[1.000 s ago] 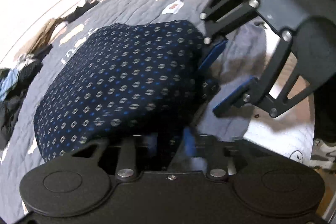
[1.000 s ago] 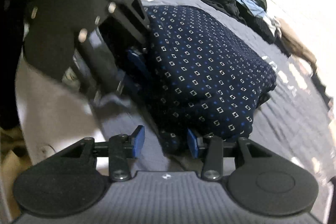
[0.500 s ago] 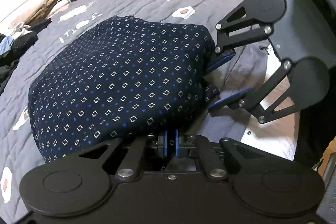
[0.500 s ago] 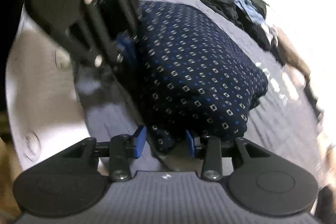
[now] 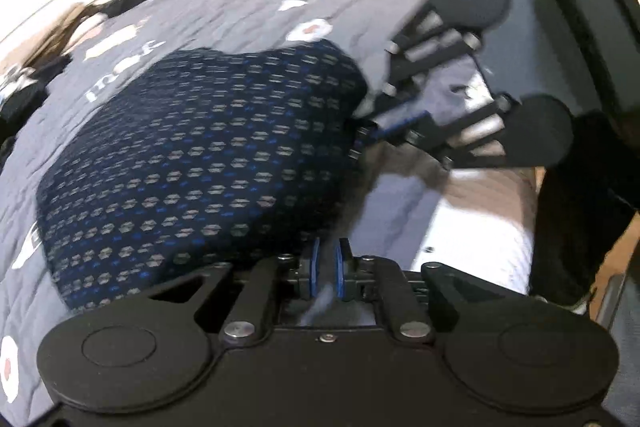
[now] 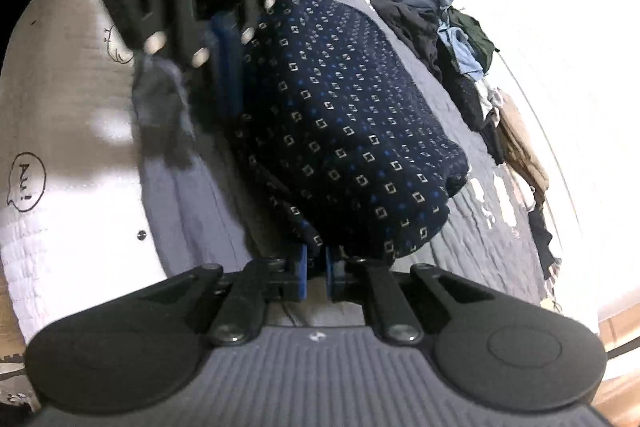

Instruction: Fold clothes

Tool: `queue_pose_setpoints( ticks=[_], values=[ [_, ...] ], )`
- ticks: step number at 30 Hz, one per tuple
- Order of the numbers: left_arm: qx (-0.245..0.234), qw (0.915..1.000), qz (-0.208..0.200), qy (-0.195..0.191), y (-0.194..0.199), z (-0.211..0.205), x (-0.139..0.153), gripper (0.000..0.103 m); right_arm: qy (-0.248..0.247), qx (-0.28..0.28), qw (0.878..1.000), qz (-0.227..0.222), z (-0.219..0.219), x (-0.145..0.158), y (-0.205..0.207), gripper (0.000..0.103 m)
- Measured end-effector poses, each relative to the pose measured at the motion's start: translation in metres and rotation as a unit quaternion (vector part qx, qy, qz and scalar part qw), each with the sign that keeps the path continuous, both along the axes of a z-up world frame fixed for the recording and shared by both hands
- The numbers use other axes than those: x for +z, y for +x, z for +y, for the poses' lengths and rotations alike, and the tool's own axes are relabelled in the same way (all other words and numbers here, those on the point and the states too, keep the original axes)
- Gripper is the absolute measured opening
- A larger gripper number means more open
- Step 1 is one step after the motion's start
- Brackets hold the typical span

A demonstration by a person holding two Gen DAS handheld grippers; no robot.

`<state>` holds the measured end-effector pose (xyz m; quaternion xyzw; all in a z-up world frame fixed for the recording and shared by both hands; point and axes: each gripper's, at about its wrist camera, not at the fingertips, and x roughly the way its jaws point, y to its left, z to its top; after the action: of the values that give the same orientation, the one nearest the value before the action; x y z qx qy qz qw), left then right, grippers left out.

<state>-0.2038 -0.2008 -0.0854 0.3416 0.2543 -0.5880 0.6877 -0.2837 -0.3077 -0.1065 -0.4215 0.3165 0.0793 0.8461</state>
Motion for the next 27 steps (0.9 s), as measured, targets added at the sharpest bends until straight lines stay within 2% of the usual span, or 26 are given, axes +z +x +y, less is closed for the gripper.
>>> queue_pose_setpoints(
  ticks=[2,3,4,12,15,17,20,23,24,25,27],
  values=[
    [-0.007,0.9998,-0.016,-0.004,-0.007,-0.003,-0.003,0.015,0.0,-0.005,1.0,-0.006,0.0,0.003,-0.002,0.008],
    [-0.006,0.9997,-0.024,-0.008,-0.009,-0.004,-0.004,0.026,0.002,-0.005,1.0,-0.006,0.0,0.004,-0.003,0.008],
    [-0.007,0.9994,-0.031,-0.01,-0.011,-0.005,-0.005,0.033,0.0,-0.004,1.0,-0.005,0.001,0.003,-0.004,0.008],
    [-0.023,0.9971,-0.062,-0.04,-0.023,-0.005,0.003,0.035,0.006,-0.016,1.0,-0.003,-0.008,0.004,-0.005,0.007],
    [-0.016,0.9956,-0.083,-0.039,-0.027,-0.014,-0.001,0.042,0.001,-0.011,1.0,-0.001,-0.005,0.002,-0.005,0.007],
    [-0.012,0.9928,-0.116,-0.025,-0.028,-0.022,-0.011,0.042,0.001,-0.01,1.0,0.001,-0.005,0.001,-0.005,0.007],
    [-0.023,0.99,-0.139,0.005,-0.027,-0.031,-0.029,0.043,0.001,-0.009,1.0,0.008,-0.005,-0.003,-0.005,0.007],
    [-0.028,0.9822,-0.186,0.008,-0.031,-0.035,-0.039,0.04,-0.003,-0.015,1.0,0.02,-0.007,-0.009,-0.003,0.006],
    [-0.03,0.9788,-0.203,0.007,-0.032,-0.036,-0.043,0.03,-0.004,-0.019,1.0,0.023,-0.009,-0.01,-0.002,0.006],
    [-0.026,0.979,-0.202,0.005,-0.032,-0.036,-0.043,0.016,-0.006,-0.023,0.999,0.026,-0.01,-0.012,-0.001,0.0],
    [-0.022,0.9827,-0.184,0.002,-0.028,-0.038,-0.038,0.012,-0.015,-0.043,0.998,0.032,-0.014,-0.014,0.0,0.0]
  ],
)
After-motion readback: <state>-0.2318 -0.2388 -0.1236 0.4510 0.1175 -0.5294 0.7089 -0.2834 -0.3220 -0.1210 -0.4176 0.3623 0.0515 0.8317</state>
